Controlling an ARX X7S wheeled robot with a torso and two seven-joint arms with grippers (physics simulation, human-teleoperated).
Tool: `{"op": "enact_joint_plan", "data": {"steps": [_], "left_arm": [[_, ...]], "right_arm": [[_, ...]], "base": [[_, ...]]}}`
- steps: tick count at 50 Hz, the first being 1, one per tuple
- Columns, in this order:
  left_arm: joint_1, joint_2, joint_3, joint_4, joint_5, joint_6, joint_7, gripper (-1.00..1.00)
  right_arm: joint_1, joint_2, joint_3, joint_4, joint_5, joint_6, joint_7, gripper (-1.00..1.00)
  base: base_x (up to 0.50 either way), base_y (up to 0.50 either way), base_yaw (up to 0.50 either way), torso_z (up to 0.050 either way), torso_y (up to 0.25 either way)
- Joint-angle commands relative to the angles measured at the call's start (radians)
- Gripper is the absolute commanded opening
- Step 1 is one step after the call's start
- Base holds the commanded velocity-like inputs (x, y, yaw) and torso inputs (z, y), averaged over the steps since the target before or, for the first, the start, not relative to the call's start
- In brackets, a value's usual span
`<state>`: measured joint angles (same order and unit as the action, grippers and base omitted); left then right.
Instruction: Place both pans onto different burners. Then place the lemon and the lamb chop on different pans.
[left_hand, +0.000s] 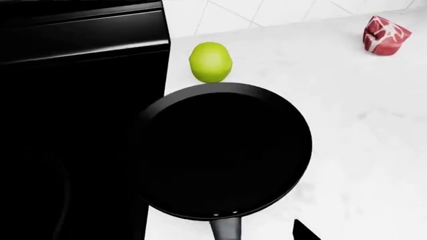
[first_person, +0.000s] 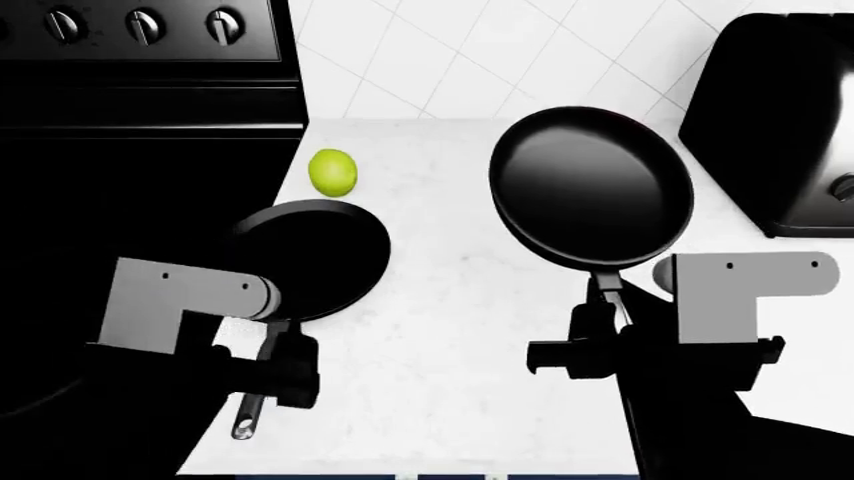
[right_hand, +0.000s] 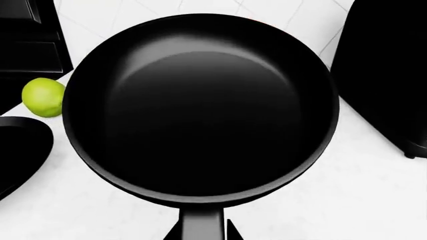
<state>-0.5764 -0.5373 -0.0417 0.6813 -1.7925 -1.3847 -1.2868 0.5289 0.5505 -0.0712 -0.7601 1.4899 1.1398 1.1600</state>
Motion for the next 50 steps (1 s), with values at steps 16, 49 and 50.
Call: {"op": "enact_joint_plan", "data": {"steps": [16,49,50], "left_arm": [[0.022,0.093,0.120,-0.078,0.033,0.079,-0.150,1.00],[0.084,0.102,0.174,-0.154,0.312,0.111,0.088,1.00],[0.089,0.102,0.176,-0.155,0.318,0.113,0.093,1.00]], "right_arm": [[-0.081,0.022,0.074,-0.027,-0.124,-0.078,-0.144,-1.00],[-0.115,0.032,0.077,-0.017,-0.149,-0.111,-0.173,-1.00],[-0.116,0.032,0.077,-0.017,-0.149,-0.112,-0.173,-1.00]], "base": [[0.00,0.00,0.00,0.001,0.002],[0.00,0.00,0.00,0.001,0.002],[0.00,0.00,0.00,0.000,0.010]]}}
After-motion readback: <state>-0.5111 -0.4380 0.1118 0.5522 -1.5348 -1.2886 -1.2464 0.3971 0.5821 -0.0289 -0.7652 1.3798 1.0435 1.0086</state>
